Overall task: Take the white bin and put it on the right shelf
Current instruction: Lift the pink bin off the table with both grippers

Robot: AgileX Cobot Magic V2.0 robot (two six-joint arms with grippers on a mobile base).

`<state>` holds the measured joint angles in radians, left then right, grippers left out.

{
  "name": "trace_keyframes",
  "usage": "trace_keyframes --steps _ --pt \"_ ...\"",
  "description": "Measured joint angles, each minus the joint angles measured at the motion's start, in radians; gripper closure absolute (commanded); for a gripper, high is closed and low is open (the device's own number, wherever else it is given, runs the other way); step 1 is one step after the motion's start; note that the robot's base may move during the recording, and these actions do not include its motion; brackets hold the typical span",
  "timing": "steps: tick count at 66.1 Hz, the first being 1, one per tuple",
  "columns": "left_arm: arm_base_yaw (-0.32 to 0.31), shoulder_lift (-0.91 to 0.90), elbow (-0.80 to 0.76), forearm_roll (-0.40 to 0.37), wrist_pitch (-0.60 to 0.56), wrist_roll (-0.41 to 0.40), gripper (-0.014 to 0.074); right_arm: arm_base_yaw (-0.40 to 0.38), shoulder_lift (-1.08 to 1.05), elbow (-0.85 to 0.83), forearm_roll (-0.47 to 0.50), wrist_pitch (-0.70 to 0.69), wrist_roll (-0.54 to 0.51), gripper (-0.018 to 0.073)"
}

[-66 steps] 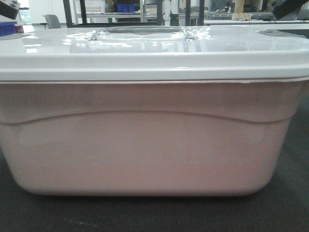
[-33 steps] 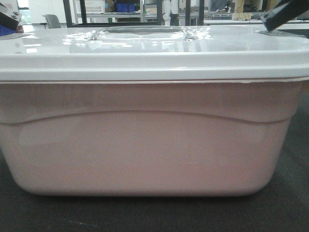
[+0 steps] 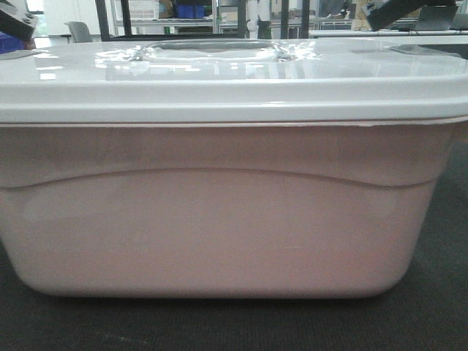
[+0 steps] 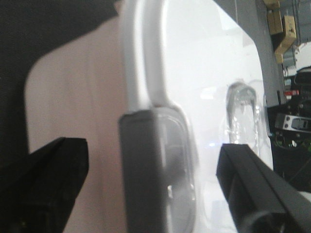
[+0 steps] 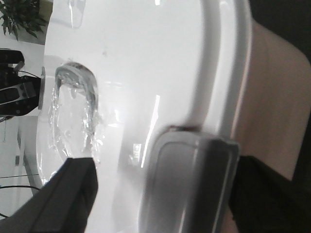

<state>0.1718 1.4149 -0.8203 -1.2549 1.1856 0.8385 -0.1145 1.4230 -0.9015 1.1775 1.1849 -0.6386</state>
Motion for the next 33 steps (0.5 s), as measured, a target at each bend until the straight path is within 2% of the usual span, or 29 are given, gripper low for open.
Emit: trace_keyframes --steps 10,33 --pt "-0.029 0.0 0.0 -0.002 0.002 0.0 0.0156 0.003 0.014 0.0 0.0 0.0 -0.002 -0.0062" --pt "-0.03 0.0 0.0 -0.004 0.002 0.002 0.0156 0.003 0.018 0.0 0.0 0.0 -0.002 -0.0062"
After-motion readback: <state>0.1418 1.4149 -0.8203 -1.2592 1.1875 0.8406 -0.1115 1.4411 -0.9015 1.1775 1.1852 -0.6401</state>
